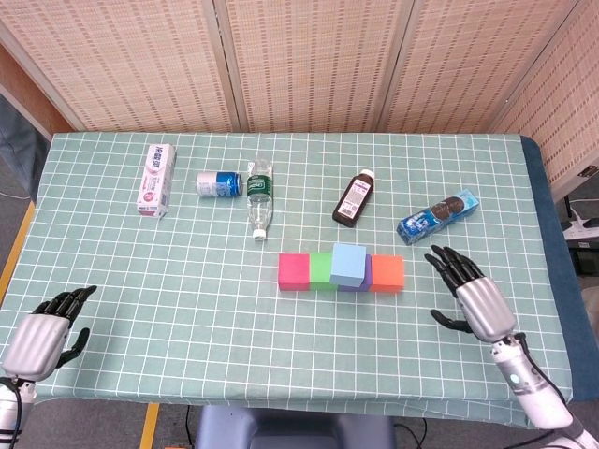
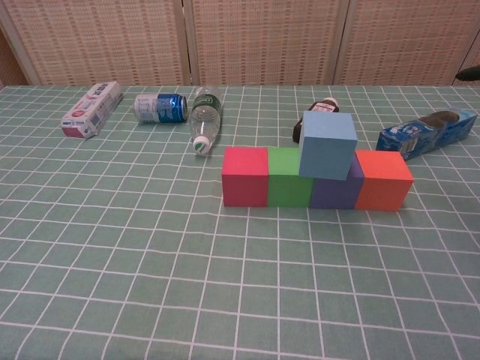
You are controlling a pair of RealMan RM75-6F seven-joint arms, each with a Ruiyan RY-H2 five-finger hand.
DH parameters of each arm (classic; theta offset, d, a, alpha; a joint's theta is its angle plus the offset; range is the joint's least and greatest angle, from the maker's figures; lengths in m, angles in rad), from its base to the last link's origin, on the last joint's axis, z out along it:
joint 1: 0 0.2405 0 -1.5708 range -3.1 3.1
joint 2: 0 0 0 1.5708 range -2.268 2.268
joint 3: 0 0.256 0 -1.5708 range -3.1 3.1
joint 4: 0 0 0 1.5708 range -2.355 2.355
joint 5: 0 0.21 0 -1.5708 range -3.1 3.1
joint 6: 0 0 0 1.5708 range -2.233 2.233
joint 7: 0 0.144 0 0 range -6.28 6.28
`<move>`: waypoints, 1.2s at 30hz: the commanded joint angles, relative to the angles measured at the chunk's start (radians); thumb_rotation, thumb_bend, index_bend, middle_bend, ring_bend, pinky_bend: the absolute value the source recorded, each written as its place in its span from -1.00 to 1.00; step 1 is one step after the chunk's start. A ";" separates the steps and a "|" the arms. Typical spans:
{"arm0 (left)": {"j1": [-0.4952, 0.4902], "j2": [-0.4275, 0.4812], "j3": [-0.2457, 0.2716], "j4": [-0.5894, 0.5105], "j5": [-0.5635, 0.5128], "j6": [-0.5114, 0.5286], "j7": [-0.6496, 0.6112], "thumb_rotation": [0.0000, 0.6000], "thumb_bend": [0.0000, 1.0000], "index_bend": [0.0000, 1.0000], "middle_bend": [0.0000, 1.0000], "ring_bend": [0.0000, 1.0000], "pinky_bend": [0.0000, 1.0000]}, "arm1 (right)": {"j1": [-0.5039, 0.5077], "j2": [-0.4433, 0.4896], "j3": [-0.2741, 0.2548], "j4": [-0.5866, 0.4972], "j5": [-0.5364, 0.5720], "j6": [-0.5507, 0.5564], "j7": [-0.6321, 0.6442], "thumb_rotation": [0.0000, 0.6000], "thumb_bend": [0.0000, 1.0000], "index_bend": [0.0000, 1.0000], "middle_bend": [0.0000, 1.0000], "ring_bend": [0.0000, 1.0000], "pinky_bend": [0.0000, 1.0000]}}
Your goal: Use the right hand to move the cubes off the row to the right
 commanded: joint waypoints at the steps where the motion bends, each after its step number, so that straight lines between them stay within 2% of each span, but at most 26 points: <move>1: 0.004 0.003 0.001 -0.001 0.005 0.009 -0.005 1.00 -0.06 -0.74 -0.60 -0.56 -0.21 | 0.103 0.000 0.030 -0.070 0.063 -0.164 0.044 1.00 -0.77 -1.00 -1.00 -1.00 -0.70; 5: 0.011 0.005 0.001 0.005 0.013 0.028 -0.018 1.00 -0.06 -0.74 -0.60 -0.56 -0.21 | 0.157 -0.016 0.038 -0.094 0.085 -0.244 0.039 1.00 -0.77 -1.00 -1.00 -1.00 -0.70; 13: 0.011 0.006 -0.003 0.008 0.008 0.027 -0.026 1.00 -0.06 -0.74 -0.60 -0.56 -0.21 | 0.234 -0.081 0.060 -0.097 0.119 -0.319 -0.007 1.00 -0.77 -1.00 -1.00 -1.00 -0.70; 19: 0.014 0.006 -0.001 0.008 0.015 0.035 -0.025 1.00 -0.06 -0.74 -0.60 -0.56 -0.21 | 0.266 -0.129 0.078 -0.080 0.135 -0.319 -0.037 1.00 -0.77 -1.00 -1.00 -1.00 -0.70; 25: 0.013 0.006 -0.003 0.010 0.013 0.032 -0.029 1.00 -0.06 -0.74 -0.60 -0.56 -0.21 | 0.287 -0.186 0.098 -0.032 0.156 -0.302 -0.055 1.00 -0.77 -0.84 -1.00 -1.00 -0.68; 30: 0.013 0.006 -0.002 0.009 0.016 0.032 -0.026 1.00 -0.06 -0.74 -0.60 -0.56 -0.21 | 0.299 -0.230 0.106 0.015 0.163 -0.281 -0.024 1.00 -0.77 -0.59 -0.89 -0.95 -0.47; 33: 0.014 0.007 -0.001 0.009 0.018 0.034 -0.027 1.00 -0.06 -0.74 -0.60 -0.56 -0.21 | 0.304 -0.261 0.105 0.066 0.148 -0.252 0.002 1.00 -0.75 -0.43 -0.71 -0.73 -0.21; 36: 0.016 0.008 -0.001 0.011 0.021 0.041 -0.032 1.00 -0.06 -0.74 -0.60 -0.56 -0.21 | 0.300 -0.286 0.108 0.108 0.141 -0.214 0.008 1.00 -0.48 -0.21 -0.41 -0.39 0.11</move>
